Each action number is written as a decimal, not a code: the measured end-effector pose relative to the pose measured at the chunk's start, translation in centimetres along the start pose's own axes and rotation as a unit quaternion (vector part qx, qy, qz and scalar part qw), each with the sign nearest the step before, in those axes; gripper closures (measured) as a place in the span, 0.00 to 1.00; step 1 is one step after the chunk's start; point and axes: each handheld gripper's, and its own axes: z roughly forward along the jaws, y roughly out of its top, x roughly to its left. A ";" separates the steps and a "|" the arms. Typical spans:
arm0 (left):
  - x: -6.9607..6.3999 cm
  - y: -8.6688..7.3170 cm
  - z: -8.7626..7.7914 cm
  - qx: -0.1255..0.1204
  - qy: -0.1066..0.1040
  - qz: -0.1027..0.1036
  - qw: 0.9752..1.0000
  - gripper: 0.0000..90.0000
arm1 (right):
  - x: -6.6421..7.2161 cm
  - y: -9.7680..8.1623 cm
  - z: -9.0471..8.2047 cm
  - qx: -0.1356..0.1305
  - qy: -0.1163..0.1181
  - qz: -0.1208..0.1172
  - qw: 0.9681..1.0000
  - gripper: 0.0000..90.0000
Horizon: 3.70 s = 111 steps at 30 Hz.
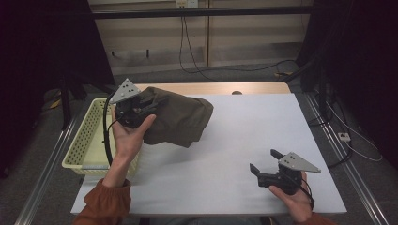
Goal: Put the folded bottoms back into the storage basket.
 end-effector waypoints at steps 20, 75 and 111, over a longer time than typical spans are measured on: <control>0.8 1.2 -3.6 -0.041 0.012 0.002 0.999 0.96 | 0.0 0.0 -0.1 -0.001 -0.001 0.000 1.000 0.08; 4.3 1.9 -11.9 -0.094 0.081 -0.005 0.992 0.96 | 0.0 0.0 -0.2 -0.001 -0.001 0.000 1.000 0.08; 8.9 -0.3 -15.8 -0.085 0.137 -0.052 0.986 0.96 | 0.1 0.0 -0.1 0.002 0.001 0.000 1.000 0.08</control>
